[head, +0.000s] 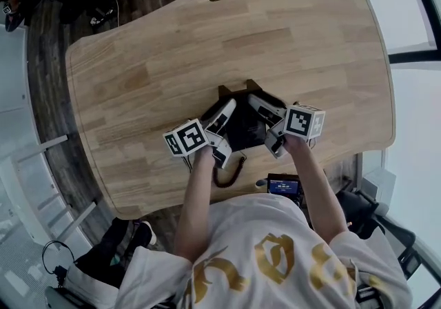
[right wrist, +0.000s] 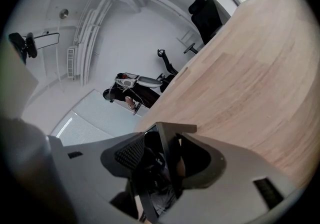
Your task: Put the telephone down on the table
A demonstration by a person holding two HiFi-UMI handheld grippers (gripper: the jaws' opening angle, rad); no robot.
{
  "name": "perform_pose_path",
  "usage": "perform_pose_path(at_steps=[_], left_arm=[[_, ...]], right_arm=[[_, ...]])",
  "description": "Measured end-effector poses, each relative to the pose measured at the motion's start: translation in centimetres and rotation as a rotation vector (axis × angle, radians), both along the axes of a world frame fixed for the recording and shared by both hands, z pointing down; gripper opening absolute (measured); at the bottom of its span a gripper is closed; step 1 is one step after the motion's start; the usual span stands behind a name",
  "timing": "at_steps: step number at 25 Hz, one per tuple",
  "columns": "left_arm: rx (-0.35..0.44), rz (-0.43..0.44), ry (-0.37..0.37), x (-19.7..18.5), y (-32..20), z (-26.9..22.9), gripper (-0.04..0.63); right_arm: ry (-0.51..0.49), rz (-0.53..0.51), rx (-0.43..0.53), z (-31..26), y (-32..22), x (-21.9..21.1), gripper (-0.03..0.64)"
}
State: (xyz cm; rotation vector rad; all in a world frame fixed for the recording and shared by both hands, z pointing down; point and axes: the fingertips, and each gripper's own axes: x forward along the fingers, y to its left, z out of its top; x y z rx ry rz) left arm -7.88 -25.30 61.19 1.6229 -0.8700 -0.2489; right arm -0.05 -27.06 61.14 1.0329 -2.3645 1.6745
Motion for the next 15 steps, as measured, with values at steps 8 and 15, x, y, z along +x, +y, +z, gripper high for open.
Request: perform_pose_path(at_steps=[8,15], left_arm=[[-0.001,-0.022,-0.019,-0.5,-0.1,0.8,0.275],[-0.013,-0.041,-0.072,-0.9,-0.1,1.4,0.321]], right_arm=[[-0.011,-0.014,0.03,-0.2,0.0,-0.1,0.211],[0.05,-0.018,0.069,-0.5,0.5,0.5,0.199]])
